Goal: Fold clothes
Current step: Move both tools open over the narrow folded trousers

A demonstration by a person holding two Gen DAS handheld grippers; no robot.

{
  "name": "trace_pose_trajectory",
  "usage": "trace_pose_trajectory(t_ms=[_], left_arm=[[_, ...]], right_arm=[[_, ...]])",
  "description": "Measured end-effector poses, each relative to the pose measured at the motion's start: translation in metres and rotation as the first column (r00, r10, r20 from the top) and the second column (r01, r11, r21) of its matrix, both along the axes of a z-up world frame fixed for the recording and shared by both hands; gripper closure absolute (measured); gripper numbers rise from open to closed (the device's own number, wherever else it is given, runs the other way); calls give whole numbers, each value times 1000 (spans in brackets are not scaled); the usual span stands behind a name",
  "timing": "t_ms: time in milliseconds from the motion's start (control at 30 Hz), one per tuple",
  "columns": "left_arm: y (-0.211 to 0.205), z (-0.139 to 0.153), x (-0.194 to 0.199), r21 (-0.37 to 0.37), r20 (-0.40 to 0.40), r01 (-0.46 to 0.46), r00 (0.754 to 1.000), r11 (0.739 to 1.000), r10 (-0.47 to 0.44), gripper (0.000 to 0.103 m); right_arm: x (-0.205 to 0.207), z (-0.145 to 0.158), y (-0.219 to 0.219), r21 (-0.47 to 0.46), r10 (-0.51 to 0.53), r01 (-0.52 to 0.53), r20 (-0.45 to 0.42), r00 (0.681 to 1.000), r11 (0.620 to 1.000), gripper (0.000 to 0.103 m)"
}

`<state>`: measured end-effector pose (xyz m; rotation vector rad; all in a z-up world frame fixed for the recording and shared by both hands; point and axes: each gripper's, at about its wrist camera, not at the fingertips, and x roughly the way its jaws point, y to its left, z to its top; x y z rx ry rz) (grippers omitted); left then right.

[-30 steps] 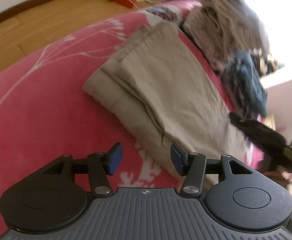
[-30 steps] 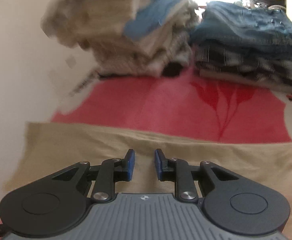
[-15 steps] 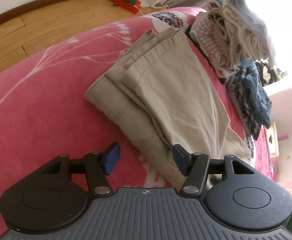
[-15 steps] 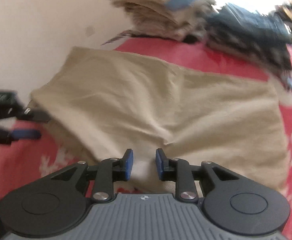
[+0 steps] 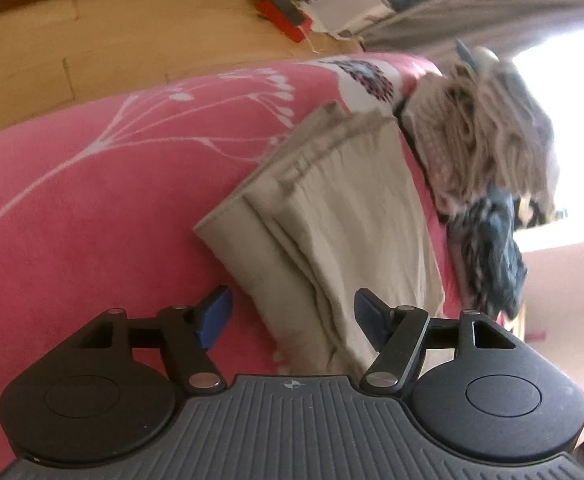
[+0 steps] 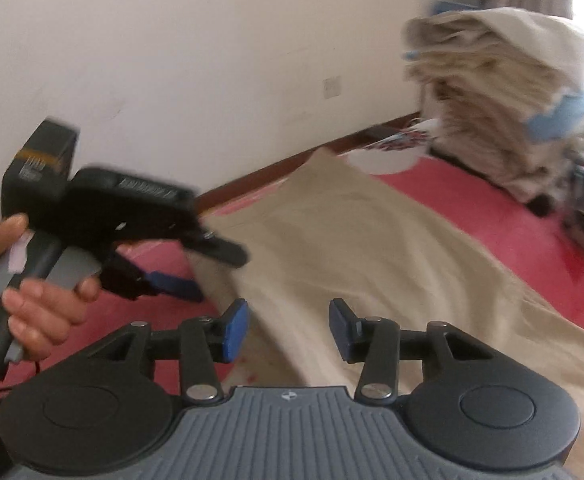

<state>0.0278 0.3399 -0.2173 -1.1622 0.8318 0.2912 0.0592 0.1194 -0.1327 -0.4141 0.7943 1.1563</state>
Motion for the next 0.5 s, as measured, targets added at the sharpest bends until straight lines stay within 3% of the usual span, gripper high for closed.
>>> trace_pose_trajectory(t_ms=[133,267,367,433,500], left_arm=[[3,-12,6,-44,19,-32,999,999,33,35],[-2,-12,13,-29,9,-64,998,998,64,36],[-4,-11,14,-9,-23,-99,995,995,98,53],[-5,-9,11,0,-19,-113,993,994,113,65],[-7,-5,9,25,-1,-112,994,993,112,73]], right_arm=[[-8,-18,9,-59,-1,2,25,1000,998,55],[1,-4,-14,35,-102,103,-28,994,994,55],[26,2,-39,97,-245,252,-74,967,963,56],[49,2,-56,122,-358,369,-104,928,921,58],[76,-5,-62,106,-450,461,-117,886,881,68]])
